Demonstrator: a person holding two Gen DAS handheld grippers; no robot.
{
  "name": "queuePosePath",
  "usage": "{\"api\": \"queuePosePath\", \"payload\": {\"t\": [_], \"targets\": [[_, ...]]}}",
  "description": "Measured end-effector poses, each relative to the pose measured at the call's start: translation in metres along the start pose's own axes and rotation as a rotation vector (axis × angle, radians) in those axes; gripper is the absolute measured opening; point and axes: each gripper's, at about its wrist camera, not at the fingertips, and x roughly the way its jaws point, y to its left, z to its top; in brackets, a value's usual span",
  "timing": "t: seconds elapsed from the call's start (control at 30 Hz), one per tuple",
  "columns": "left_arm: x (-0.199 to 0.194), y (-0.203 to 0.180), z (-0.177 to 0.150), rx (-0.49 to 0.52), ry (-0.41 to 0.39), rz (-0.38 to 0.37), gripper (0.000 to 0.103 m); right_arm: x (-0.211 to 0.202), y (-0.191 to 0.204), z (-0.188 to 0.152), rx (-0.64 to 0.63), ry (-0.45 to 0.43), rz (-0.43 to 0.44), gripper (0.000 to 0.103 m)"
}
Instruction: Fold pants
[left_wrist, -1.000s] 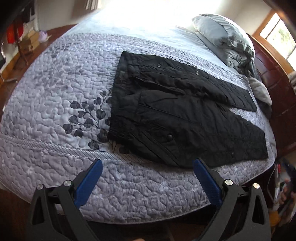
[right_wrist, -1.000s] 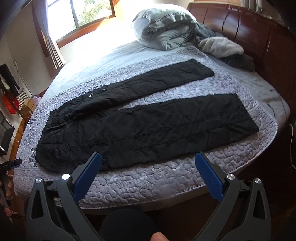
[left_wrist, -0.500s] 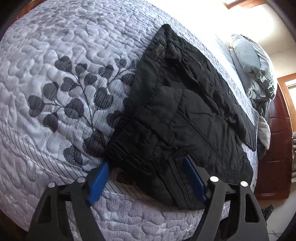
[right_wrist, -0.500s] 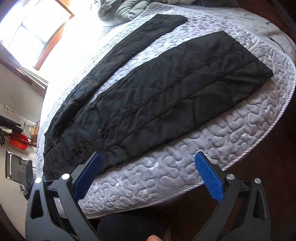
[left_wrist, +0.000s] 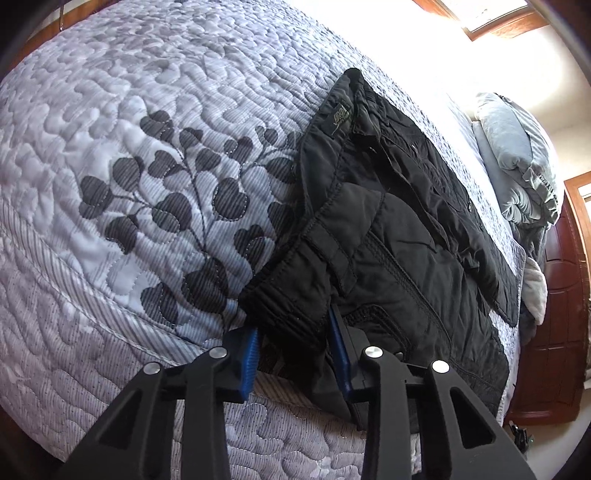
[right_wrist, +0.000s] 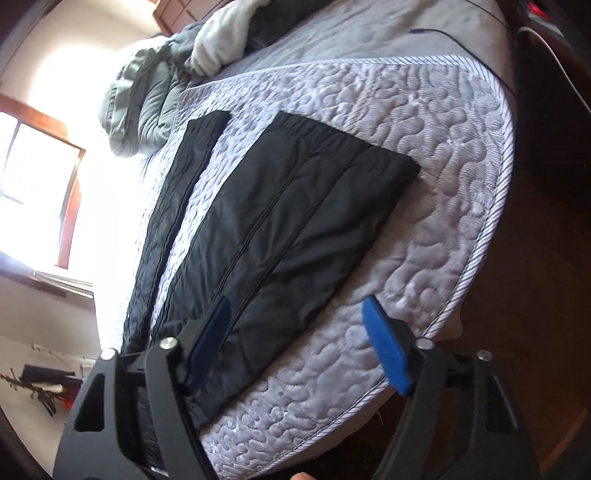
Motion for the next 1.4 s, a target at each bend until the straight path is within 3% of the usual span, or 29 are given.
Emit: {"api": "queuePosePath", "payload": {"t": [0.17, 0.27, 0.37, 0.43, 0.5, 0.63, 0.8, 1.07, 1.27, 1.37, 1.4], "targets": [[0.008, 0.003, 0.002, -0.041, -0.004, -0.017, 0.042, 0.014, -0.03, 0.028, 0.069, -0.01, 0.061, 0.073], [0.008, 0.008, -0.002, -0.048, -0.017, -0.005, 0.043, 0.03, -0.041, 0.042, 0.1, 0.003, 0.03, 0.065], [0.009, 0.003, -0.005, -0.054, -0.026, 0.015, 0.043, 0.038, -0.047, 0.047, 0.124, -0.011, 0.032, 0.065], [0.007, 0.002, -0.005, -0.062, -0.029, 0.027, 0.038, 0.042, -0.047, 0.05, 0.124, -0.024, 0.069, 0.057], [0.004, 0.001, -0.007, -0.072, -0.039, 0.034, 0.033, 0.046, -0.046, 0.052, 0.131, -0.029, 0.087, 0.027], [-0.009, 0.005, -0.009, -0.097, -0.064, 0.017, 0.022, 0.044, -0.04, 0.045, 0.115, -0.043, 0.09, 0.014], [-0.03, 0.027, -0.006, -0.141, -0.069, 0.01, 0.022, 0.037, -0.023, 0.023, 0.08, -0.016, 0.094, 0.013], [-0.079, 0.104, -0.007, -0.215, -0.097, 0.046, 0.021, 0.043, 0.008, -0.029, -0.056, 0.118, 0.071, 0.013], [-0.082, 0.127, -0.008, -0.211, -0.097, 0.054, 0.022, 0.063, 0.019, -0.043, -0.089, 0.144, 0.016, 0.014], [-0.081, 0.127, -0.011, -0.203, -0.089, 0.064, 0.028, 0.064, 0.021, -0.045, -0.097, 0.163, -0.002, 0.029], [-0.081, 0.128, -0.012, -0.213, -0.082, 0.061, 0.033, 0.061, 0.021, -0.046, -0.094, 0.17, 0.013, 0.045]]}}
